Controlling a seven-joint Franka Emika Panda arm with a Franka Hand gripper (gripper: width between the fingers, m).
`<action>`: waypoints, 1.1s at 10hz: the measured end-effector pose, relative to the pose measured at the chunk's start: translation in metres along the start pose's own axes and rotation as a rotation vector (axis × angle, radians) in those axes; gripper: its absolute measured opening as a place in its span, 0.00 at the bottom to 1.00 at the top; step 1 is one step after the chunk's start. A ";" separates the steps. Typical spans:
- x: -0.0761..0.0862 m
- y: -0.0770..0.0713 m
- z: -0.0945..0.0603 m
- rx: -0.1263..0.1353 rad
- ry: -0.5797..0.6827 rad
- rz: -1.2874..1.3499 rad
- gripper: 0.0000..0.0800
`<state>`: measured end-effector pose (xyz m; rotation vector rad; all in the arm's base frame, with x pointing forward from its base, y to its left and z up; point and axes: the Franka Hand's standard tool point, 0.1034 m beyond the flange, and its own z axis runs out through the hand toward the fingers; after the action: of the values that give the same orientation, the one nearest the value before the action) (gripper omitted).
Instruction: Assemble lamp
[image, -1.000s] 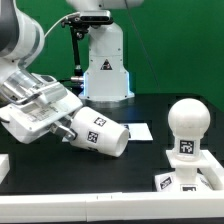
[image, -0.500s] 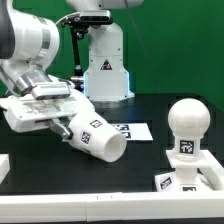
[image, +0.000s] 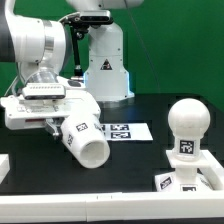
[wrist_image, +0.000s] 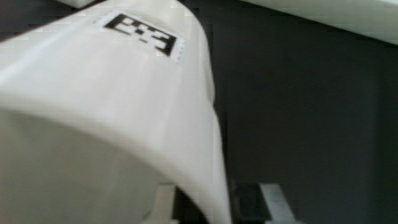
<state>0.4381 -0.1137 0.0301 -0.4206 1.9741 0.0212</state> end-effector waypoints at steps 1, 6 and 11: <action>-0.002 0.003 -0.002 0.032 -0.007 0.007 0.05; -0.001 0.002 -0.002 0.020 -0.006 -0.004 0.54; 0.000 0.001 -0.002 0.020 -0.006 -0.005 0.87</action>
Offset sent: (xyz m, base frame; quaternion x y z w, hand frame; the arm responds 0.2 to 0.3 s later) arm 0.0000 0.0000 0.0000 0.0000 0.0000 0.0000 1.0000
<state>0.4357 -0.1127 0.0312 -0.4120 1.9662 -0.0007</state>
